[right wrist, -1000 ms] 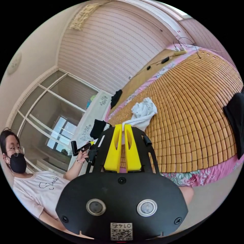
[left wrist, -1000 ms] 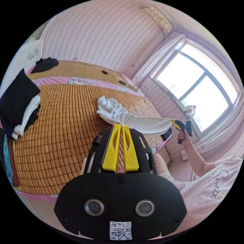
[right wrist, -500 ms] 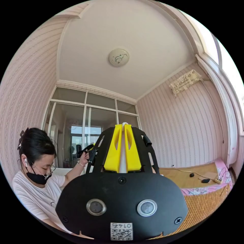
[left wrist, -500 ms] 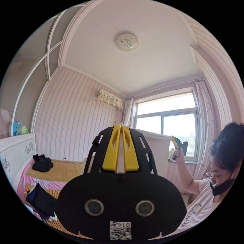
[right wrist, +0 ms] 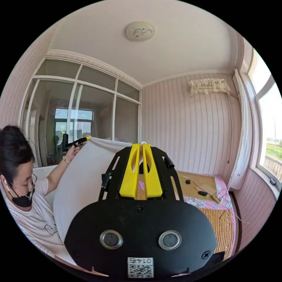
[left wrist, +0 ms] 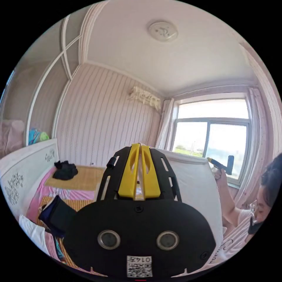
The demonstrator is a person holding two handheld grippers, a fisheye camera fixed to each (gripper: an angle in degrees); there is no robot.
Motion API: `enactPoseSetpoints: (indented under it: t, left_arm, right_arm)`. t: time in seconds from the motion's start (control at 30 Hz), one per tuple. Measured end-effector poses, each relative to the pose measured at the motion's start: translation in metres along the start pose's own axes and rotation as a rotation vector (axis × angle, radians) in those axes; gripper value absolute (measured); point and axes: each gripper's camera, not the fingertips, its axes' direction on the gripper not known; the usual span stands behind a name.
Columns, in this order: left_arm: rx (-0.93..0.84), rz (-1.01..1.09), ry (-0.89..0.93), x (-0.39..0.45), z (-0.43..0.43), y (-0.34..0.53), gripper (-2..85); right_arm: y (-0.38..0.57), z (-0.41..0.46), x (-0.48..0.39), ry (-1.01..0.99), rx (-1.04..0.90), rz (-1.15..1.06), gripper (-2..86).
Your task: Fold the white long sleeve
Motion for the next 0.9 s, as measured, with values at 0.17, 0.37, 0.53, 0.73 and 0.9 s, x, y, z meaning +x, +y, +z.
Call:
enactPoseSetpoints:
  t: [0.17,0.37,0.53,0.73,0.9]
  left_arm:
    - [-0.195,-0.118,-0.117,-0.044,0.109,0.041,-1.0]
    - [-0.004,0.012,-0.183,-0.014,0.141,-0.034,-1.0]
    - [0.089,0.089,-0.188,-0.004,0.155,-0.047,-1.0]
    - [-0.183,0.097,-0.174,-0.062,0.208,0.080,-1.0]
    - [-0.640,0.022,-0.223,-0.121,0.250,0.303,-1.0]
  right_arm:
    - [0.060,0.142,0.080,0.108,-0.251,0.202,-0.5]
    - [-0.031,0.152,0.101,0.126,0.017,0.202,-0.4]
    - [-0.055,0.156,0.066,0.154,0.138,0.006,-0.4]
    - [0.114,0.233,0.087,0.098,-0.140,0.017,-0.3]
    - [0.343,0.307,0.105,0.085,-0.523,0.186,-0.3]
